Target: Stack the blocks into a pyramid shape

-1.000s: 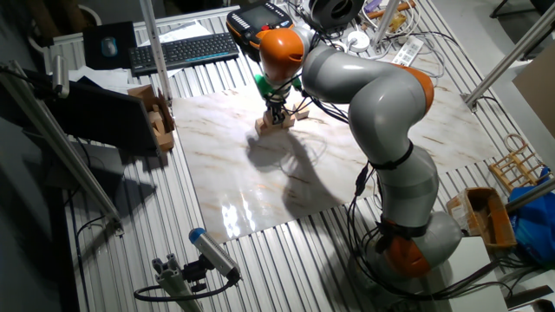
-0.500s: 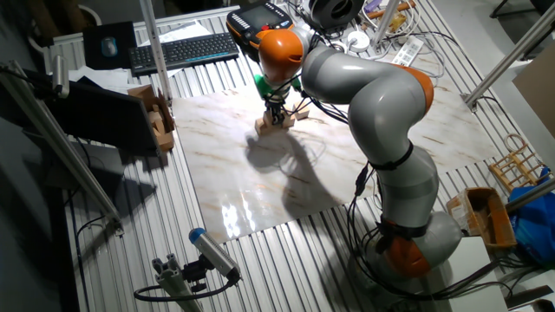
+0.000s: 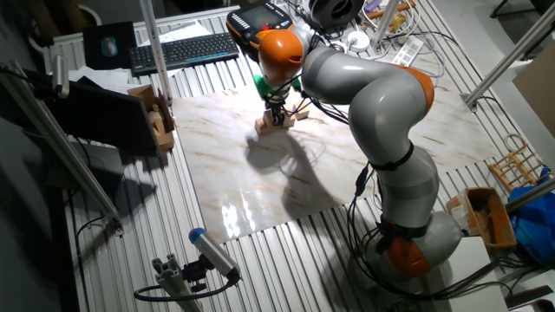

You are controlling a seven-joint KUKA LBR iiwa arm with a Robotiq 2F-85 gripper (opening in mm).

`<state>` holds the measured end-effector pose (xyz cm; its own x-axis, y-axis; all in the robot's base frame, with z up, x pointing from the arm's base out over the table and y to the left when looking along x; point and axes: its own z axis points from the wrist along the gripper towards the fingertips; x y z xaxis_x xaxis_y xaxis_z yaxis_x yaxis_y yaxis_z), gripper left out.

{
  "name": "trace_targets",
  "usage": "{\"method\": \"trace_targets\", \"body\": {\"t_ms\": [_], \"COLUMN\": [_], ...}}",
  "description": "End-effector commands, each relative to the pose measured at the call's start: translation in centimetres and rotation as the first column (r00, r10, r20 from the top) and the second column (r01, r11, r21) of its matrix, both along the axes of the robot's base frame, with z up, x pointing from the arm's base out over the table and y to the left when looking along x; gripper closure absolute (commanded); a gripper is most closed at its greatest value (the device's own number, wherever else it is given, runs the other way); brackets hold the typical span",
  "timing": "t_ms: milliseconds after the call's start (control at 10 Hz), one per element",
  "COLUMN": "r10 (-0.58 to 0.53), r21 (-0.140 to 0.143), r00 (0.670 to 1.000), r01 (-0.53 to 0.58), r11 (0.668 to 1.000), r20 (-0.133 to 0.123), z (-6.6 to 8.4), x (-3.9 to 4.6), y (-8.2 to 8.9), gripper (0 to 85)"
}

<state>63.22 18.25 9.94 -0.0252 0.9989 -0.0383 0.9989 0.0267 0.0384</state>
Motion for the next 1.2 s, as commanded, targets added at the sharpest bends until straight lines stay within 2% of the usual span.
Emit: {"method": "trace_targets", "body": {"t_ms": [0, 300, 500, 700, 800, 900, 1000, 1100], "r10": [-0.002, 0.007, 0.044, 0.082, 0.121, 0.147, 0.181, 0.197], "r21": [-0.004, -0.015, 0.022, 0.032, 0.032, 0.040, 0.045, 0.037], "r00": [1.000, 0.999, 0.998, 0.994, 0.989, 0.984, 0.979, 0.976], "r01": [0.002, -0.008, -0.042, -0.080, -0.119, -0.144, -0.177, -0.194], "r11": [1.000, 1.000, 0.999, 0.996, 0.992, 0.989, 0.983, 0.980], "r20": [-0.005, -0.033, -0.050, -0.067, -0.089, -0.097, -0.097, -0.092], "z": [0.3, 1.9, 4.1, 6.4, 7.1, 7.3, 7.3, 7.1], "x": [0.11, 0.41, 0.61, 0.27, 0.17, 0.09, 0.11, 0.11], "y": [0.1, 0.1, -1.1, -2.3, -3.2, -4.4, -5.8, -7.0], "gripper": [0.0, 0.0, 0.0, 0.0, 0.0, 0.0, 0.0, 0.0]}}
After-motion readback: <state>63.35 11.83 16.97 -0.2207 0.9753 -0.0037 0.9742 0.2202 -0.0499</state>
